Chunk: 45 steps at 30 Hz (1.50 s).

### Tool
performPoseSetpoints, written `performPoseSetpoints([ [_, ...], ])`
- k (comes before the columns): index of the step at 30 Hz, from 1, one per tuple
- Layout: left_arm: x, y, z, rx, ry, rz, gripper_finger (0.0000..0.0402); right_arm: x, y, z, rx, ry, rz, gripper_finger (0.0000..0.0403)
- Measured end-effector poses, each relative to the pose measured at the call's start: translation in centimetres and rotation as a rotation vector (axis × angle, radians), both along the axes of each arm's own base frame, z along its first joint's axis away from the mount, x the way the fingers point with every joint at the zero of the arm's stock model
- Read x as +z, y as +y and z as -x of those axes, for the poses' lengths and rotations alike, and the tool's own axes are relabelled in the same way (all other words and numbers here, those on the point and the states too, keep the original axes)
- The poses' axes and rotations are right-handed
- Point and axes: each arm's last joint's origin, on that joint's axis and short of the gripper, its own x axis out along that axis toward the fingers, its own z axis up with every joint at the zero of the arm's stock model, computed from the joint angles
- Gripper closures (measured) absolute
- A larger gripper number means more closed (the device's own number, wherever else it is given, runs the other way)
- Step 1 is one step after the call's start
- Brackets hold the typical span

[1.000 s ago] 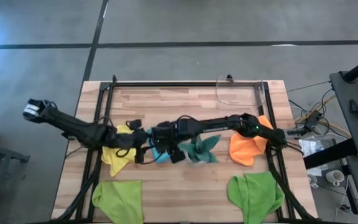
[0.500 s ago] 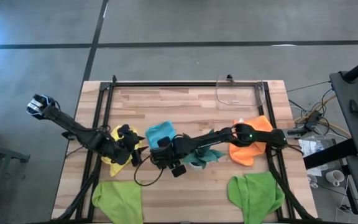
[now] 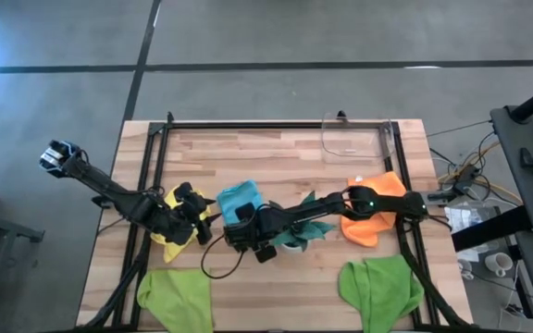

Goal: Fold microfiber towels
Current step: Put the blue microfiber cloth into the transparent bin

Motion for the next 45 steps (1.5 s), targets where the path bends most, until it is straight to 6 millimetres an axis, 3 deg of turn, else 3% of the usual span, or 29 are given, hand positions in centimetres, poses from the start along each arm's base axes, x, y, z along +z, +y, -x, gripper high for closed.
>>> performPoseSetpoints([
  [5, 0.0, 0.0, 0.0, 0.004, 0.000, -0.007, 0.0206, 0.5, 0.0, -0.1, -0.009, -0.013, -0.001, 0.0155],
  [8, 0.0, 0.0, 0.0, -0.005, 0.005, -0.024, 0.0206, 0.6, -0.2, -0.2, -0.027, -0.019, 0.003, 0.0143],
  [21, 0.4, 0.4, 0.1, 0.064, -0.029, -0.161, 0.0206, 0.3, -0.8, -0.5, -0.051, -0.050, 0.040, 0.0191],
  [27, 0.8, 0.8, 0.2, 0.168, -0.079, -0.280, 0.0206, 0.0, -1.3, -0.5, -0.048, -0.036, -0.027, 0.0240],
  [33, 0.9, 0.8, 0.2, 0.216, -0.112, -0.309, 0.0206, -0.2, -1.2, -0.4, -0.041, -0.027, -0.046, 0.0347],
  [35, 0.6, 0.9, 0.3, 0.213, -0.098, -0.318, 0.0206, 0.5, -1.3, -0.6, -0.036, -0.036, -0.066, 0.0380],
  [39, -0.8, 1.3, 0.9, 0.216, -0.069, -0.332, 0.0206, 3.1, -2.9, -1.2, -0.091, -0.072, -0.083, 0.0390],
  [42, -1.1, 1.8, 1.5, 0.245, -0.083, -0.306, 0.0206, 6.8, -5.6, -1.3, -0.187, -0.135, -0.107, 0.0391],
  [45, -0.7, 2.2, 2.0, 0.252, -0.111, -0.288, 0.0206, 9.2, -9.7, -0.8, -0.337, -0.203, -0.134, 0.0392],
])
